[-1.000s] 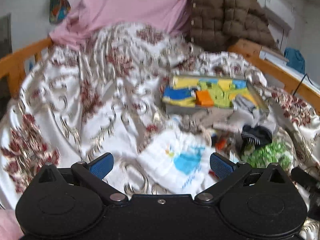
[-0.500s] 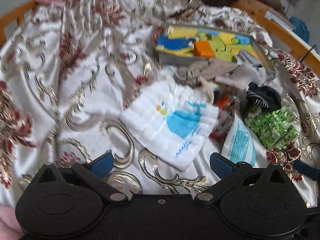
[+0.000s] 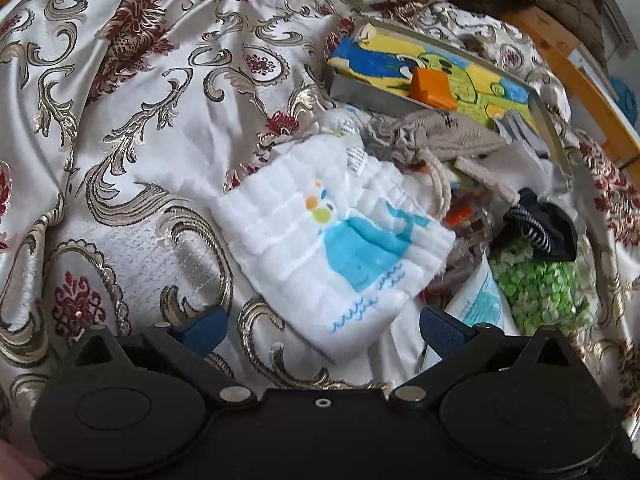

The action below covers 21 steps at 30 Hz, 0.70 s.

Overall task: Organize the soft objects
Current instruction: 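Grasp the white cloth bag with the left tool while the right tool grasps the blue-white packet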

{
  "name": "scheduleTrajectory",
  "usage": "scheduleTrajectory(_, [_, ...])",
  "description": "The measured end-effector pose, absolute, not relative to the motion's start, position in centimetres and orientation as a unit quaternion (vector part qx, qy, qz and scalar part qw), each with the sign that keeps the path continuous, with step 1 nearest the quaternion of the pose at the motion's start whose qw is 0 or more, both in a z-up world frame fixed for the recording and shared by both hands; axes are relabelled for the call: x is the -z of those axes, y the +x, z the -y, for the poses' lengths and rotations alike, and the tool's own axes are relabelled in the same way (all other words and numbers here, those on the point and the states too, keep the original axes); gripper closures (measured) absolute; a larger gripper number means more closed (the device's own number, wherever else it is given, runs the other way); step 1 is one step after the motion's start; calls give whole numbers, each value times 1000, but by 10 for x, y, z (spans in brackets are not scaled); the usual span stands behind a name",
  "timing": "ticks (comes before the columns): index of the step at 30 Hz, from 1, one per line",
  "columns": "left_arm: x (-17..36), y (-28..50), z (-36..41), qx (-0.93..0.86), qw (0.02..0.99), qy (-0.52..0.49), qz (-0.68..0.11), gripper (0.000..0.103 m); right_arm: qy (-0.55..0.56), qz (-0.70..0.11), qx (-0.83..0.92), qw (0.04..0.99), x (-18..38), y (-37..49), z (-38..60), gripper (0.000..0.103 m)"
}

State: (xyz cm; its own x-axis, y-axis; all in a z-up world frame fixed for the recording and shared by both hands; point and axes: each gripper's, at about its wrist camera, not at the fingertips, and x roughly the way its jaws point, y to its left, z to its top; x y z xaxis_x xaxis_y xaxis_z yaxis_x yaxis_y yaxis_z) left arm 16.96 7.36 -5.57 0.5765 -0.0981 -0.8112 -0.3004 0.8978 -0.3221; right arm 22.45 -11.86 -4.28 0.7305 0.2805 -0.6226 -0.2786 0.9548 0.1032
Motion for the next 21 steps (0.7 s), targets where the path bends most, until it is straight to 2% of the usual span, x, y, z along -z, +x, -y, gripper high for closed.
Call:
scheduleTrajectory(2, [55, 168, -76, -58, 861, -230, -449, 2, 7, -333, -149, 931, 45, 230, 117, 1])
scheduleTrajectory(5, [55, 166, -80, -55, 862, -251, -437, 10, 19, -335, -147, 931, 49, 236, 118, 1])
scheduleTrajectory(9, [58, 167, -83, -63, 856, -267, -438, 22, 31, -346, -142, 927, 54, 242, 116, 1])
scheduleTrajectory(16, [62, 170, -82, -60, 855, -269, -439, 54, 33, -345, -149, 926, 60, 247, 113, 1])
scheduleTrajectory(19, [63, 170, -83, -57, 854, -275, -437, 61, 36, -346, -156, 925, 61, 248, 110, 8])
scheduleTrajectory(21, [63, 170, -84, -56, 854, -277, -438, 64, 37, -347, -159, 924, 61, 248, 108, 8])
